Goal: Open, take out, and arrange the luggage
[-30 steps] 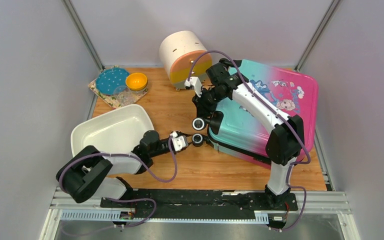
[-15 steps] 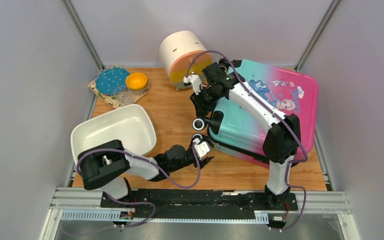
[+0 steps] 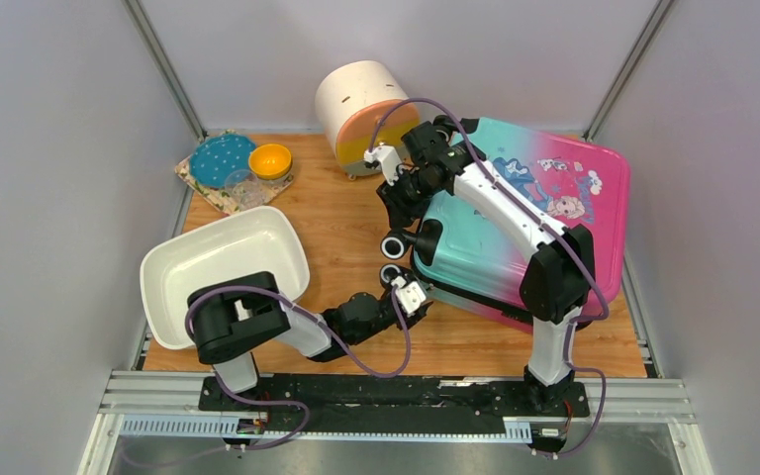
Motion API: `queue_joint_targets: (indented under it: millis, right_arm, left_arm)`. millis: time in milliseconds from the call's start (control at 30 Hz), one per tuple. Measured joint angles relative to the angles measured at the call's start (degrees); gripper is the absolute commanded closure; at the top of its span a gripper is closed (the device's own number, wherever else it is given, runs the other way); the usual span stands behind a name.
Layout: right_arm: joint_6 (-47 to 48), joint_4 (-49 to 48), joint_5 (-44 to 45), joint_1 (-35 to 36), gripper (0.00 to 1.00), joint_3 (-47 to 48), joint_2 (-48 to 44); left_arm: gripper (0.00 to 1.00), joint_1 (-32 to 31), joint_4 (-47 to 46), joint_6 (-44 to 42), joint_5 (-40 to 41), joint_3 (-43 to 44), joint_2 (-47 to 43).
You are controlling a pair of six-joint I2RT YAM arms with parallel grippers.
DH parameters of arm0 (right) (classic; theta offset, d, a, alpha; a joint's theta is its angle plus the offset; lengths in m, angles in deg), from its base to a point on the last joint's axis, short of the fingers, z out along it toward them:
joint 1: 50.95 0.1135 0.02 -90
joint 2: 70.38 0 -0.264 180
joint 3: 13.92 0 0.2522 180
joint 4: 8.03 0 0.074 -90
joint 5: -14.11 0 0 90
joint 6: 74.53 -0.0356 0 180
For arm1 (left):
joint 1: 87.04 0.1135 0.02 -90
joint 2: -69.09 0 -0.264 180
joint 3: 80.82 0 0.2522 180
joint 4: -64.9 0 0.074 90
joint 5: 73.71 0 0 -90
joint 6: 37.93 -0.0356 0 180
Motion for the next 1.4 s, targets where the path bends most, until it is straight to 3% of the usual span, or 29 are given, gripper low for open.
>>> queue_joint_targets:
  millis: [367,567,667,800,1067,1400]
  right_arm:
    - [3.5,3.04,2.12,-0.26,0.62,3.3,2.08]
    - [4.37,3.26,2.34,-0.26,0.61,3.37,2.08]
    - [4.57,3.34,2.51,-0.26,0.61,3.45,2.1]
    - [4.59,3.89,2.99,-0.26,0.61,4.02,2.47]
    - [5.51,3.8,3.21,-0.44,0.64,3.98,2.67]
    - [10.82,0.87,1.18,-0.42,0.75,-0.2,0.57]
  left_arm:
    - [0.45,-1.33,-1.97,-1.01,0.04,3.32,4.33]
    - [0.53,-1.68,-2.03,-1.03,0.46,4.17,5.07]
    - [0.69,-1.7,-2.03,-1.03,1.22,4.31,5.09]
    - [0.99,-1.6,-1.55,-0.98,3.32,4.7,5.09]
    - [1.0,-1.53,-1.9,-1.95,4.7,2.08,2.19]
    - [1.0,5.84,0.26,-0.48,-0.11,-5.9,-8.28]
